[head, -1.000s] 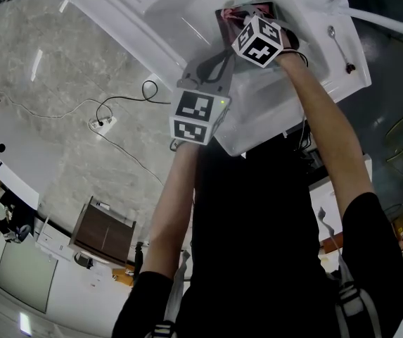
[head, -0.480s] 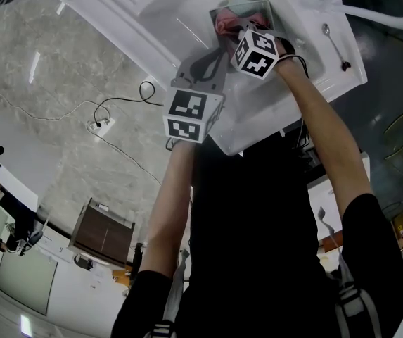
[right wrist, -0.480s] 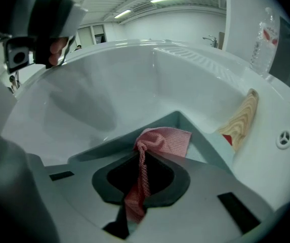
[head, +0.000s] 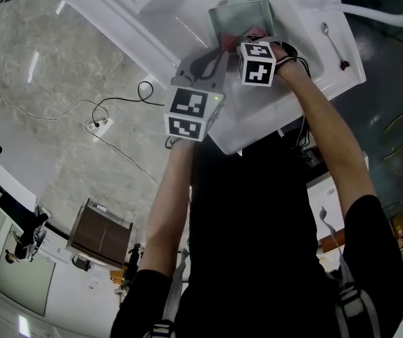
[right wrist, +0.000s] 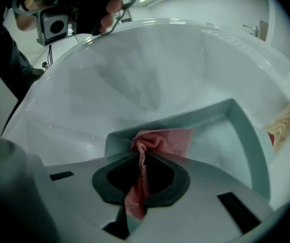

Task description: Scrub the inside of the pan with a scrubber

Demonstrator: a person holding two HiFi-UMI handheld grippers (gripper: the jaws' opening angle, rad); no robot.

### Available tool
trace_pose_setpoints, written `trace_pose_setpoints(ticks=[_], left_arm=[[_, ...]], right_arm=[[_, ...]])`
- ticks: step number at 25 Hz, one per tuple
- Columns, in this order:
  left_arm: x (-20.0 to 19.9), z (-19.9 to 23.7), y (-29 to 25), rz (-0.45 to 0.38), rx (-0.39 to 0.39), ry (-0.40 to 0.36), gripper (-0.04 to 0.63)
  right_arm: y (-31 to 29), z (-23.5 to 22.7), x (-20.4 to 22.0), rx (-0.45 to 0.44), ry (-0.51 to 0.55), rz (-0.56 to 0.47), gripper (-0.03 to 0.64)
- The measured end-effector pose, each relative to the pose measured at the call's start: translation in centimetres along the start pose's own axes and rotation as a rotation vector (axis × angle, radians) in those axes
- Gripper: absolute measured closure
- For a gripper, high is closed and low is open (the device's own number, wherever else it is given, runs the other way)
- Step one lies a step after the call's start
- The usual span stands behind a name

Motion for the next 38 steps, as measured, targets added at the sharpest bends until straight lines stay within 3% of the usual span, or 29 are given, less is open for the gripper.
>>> trace_pose_setpoints(ticks=[5,15,24,27,30,38], left_arm=[[0.2,-0.1,0.0,0.003,0.000,-0.006,0.546],[0.0,-0.2,0.2,-0.006,0.018,-0.011,0.546],[-0.1,-0.5,0.0,0.002,0.030,-0.028,0.546],[-0.1,-0.4,0.0,0.003,0.031,-0.030,0.546],[-0.1,-0.5,0.0,0.005,0.028,-0.031,0.546],[0.0,-0.5,0.0,0.002,0.019,-0.042,0.546]], right_arm=[[0.3,-0.6,0.6,0.008,0.029,0.047,0.569],[1.2,-5.7,0.0,0.368,0.019,0.014,0.569],[1.6,-8.4,0.7,0.659,0.255,0.090,0.569],[1.7,-8.0,1.0,0.648,0.269,0.109,0.571],[1.9,-6.9,1.3,0.550,0.245,0.114,0.570],[1.5,-2.7,2.4,0.318,0.301,0.147,0.569]])
Point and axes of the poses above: the fingertips, and each gripper's own axes: y backward along the fingers, z to its left, x out of its underside, the point moved 6 cm from there along y, backward along the fingers, and after that the axes turned 10 degrees about x, right-handed, at the moved point
